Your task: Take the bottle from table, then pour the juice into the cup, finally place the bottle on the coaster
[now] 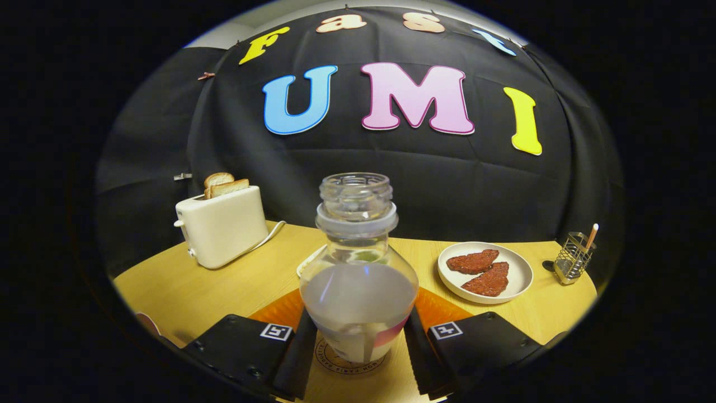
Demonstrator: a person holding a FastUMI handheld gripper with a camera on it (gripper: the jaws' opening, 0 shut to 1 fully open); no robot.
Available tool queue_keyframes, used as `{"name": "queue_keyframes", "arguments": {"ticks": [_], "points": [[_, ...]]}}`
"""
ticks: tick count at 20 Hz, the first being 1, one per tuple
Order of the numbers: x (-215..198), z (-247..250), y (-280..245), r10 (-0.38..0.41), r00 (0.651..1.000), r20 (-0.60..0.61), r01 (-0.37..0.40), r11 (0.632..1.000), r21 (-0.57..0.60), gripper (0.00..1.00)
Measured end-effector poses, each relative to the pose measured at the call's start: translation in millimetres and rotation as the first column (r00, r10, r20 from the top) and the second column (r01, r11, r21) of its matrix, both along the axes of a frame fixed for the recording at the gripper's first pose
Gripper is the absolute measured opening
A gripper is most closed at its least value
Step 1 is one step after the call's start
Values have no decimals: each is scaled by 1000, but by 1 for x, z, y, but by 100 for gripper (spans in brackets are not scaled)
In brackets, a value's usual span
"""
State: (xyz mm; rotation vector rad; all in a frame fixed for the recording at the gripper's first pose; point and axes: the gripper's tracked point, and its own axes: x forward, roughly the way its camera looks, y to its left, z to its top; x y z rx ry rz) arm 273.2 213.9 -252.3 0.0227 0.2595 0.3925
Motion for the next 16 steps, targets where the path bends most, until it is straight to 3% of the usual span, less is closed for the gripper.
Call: {"name": "queue_keyframes", "arguments": {"ticks": [4, 9, 10, 11, 12, 16], "points": [[-6, -13, 8, 30, 1000, -4, -30, 998, -46, 76], [-3, -32, -3, -25, 996, -83, 23, 999, -27, 78], [-5, -34, -5, -28, 994, -109, 26, 999, -23, 81], [-7, -40, -7, -36, 991, -131, 33, 999, -24, 95], [-10, -40, -9, -38, 988, -148, 36, 999, -17, 100], [-28, -35, -16, -30, 984, -177, 25, 999, -32, 100]]}}
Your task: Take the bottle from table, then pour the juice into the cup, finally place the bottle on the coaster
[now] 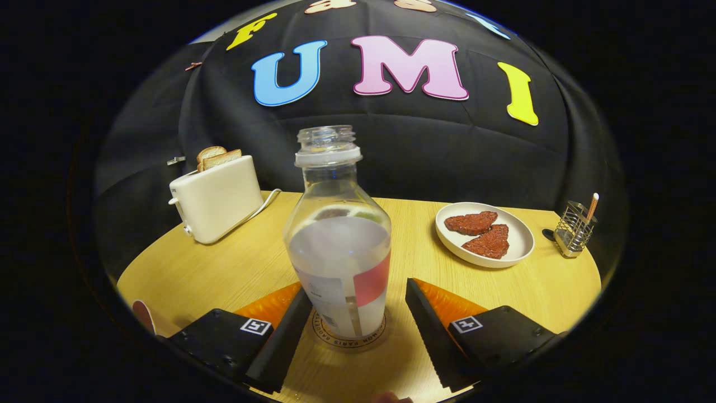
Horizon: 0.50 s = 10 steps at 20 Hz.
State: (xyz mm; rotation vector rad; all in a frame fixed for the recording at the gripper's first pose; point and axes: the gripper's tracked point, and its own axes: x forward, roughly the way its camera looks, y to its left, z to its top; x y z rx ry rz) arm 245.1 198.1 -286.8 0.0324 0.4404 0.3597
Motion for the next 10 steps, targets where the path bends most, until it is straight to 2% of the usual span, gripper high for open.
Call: {"name": "queue_keyframes", "arguments": {"ticks": [7, 10], "points": [[-49, 41, -12, 70, 997, 35, -70, 997, -21, 100], [-69, 85, -31, 89, 987, 131, -84, 995, -44, 99]]}}
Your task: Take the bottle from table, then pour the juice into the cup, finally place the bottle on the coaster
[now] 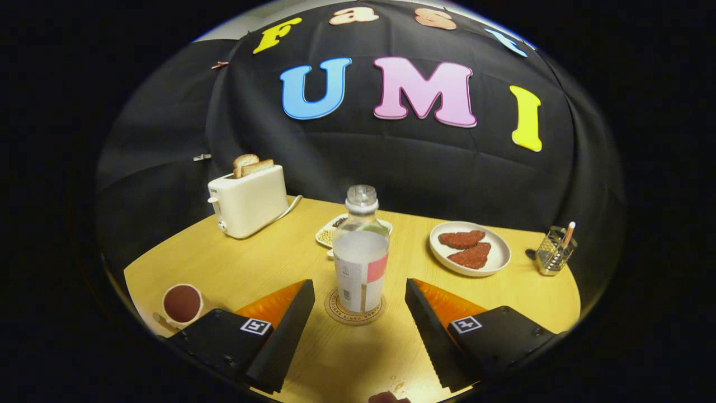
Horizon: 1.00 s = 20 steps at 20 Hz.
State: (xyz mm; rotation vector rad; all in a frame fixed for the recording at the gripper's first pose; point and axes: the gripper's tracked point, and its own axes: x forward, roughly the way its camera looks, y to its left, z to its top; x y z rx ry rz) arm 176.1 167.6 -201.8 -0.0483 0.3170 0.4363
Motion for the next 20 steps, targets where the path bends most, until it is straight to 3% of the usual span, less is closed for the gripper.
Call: {"name": "queue_keyframes", "arguments": {"ticks": [6, 8, 13, 20], "points": [[-71, 67, -33, 57, 996, 71, -58, 998, 8, 99], [-92, 82, -54, 48, 995, 90, -46, 999, -18, 98], [-124, 122, -99, -44, 987, 152, 52, 997, -52, 97], [-155, 183, -143, -278, 944, 177, 267, 960, 82, 97]]}}
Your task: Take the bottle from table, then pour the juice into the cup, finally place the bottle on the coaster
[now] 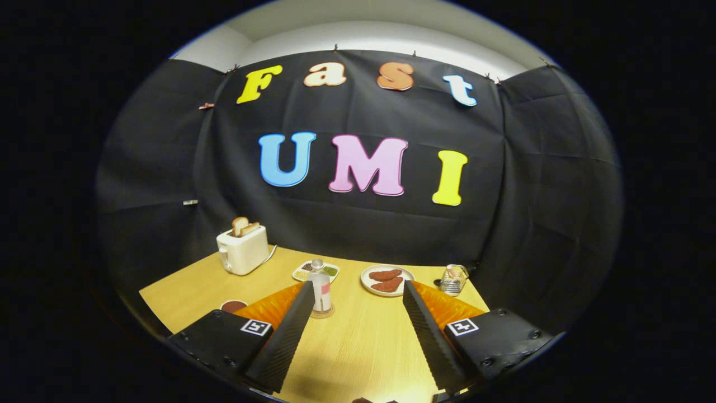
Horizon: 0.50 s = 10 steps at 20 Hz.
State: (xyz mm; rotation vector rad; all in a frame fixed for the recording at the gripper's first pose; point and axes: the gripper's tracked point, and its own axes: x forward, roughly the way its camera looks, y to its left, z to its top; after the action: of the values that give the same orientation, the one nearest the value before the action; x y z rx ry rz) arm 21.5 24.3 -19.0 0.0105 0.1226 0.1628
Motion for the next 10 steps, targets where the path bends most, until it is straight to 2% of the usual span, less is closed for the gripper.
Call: {"name": "queue_keyframes", "arguments": {"ticks": [5, 10], "points": [[-43, 3, -37, -104, 995, 2, 104, 994, 16, 97], [-83, 2, -56, -161, 987, 3, 161, 987, -17, 97]]}}
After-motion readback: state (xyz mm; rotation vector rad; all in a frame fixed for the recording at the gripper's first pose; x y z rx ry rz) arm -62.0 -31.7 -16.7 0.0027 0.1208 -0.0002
